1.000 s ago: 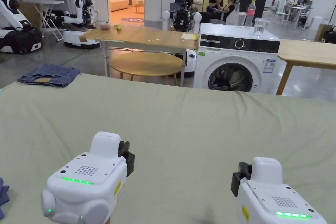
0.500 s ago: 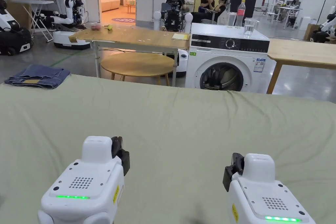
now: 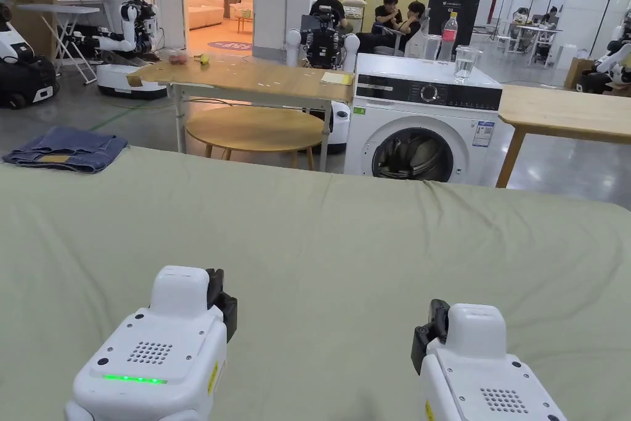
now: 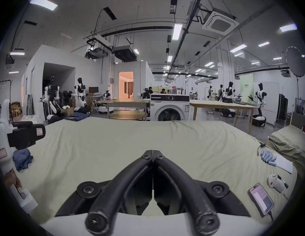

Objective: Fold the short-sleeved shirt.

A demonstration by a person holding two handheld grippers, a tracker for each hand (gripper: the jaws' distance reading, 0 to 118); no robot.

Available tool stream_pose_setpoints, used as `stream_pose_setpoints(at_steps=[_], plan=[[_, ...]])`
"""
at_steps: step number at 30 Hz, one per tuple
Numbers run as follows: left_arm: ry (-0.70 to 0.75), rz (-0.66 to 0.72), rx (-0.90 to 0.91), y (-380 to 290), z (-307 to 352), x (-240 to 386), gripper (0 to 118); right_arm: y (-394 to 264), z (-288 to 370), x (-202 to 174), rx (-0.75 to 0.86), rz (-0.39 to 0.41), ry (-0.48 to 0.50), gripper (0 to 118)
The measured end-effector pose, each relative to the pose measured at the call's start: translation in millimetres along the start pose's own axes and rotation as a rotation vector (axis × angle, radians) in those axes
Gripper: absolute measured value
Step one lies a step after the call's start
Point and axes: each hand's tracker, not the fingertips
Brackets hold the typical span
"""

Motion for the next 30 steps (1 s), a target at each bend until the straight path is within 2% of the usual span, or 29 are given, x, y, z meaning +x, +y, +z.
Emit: stream_pose_setpoints(at_steps=[3,6,9,11,13,14,19,26,28,30], plan=[[-0.025,0.020,-0.024,0.7,0.3,-2.9,1,0.8,-0.3,0.0,0.000,0.008,-0.010,1],[-0.017,0.006,-0.030,0.2,0.8,-0.1,4,2.0,-1.2,1.1,-0.004,-0.009,-0.003,25],[-0.012,0.006,-0.031,-0.9,1.1,-1.0,39,2.3,-2.7,-0.6,-0.006,-0.010,-0.021,60],[-0.029,0.036,-0.026,-1.0,2.4,-2.8,71,1.5,-3.7,-0.5,-0.003,-0.006,-0.035,67],[-0.038,0.059,-0.008,-0.9,5.2,-3.8,88,1.9,-4.0,0.3,-0.005,-0.009,-0.032,76],[-0.043,0.063,-0.005,-0.4,5.5,-3.8,89,1.5,-4.0,0.9,-0.005,-0.012,-0.025,80],[-0.064,0.085,0.014,1.4,4.3,-5.4,89,1.6,-3.9,-3.4,-0.001,0.012,-0.075,80],[-0.108,0.190,0.034,5.4,0.5,-14.2,90,5.6,-5.7,3.6,-0.005,-0.039,-0.024,80],[-0.116,0.182,0.083,2.5,2.4,-16.3,90,5.8,-5.7,4.3,0.000,-0.030,-0.013,80],[-0.065,0.130,0.104,2.4,5.0,-15.3,90,5.6,-5.9,3.7,0.012,-0.003,-0.032,80]])
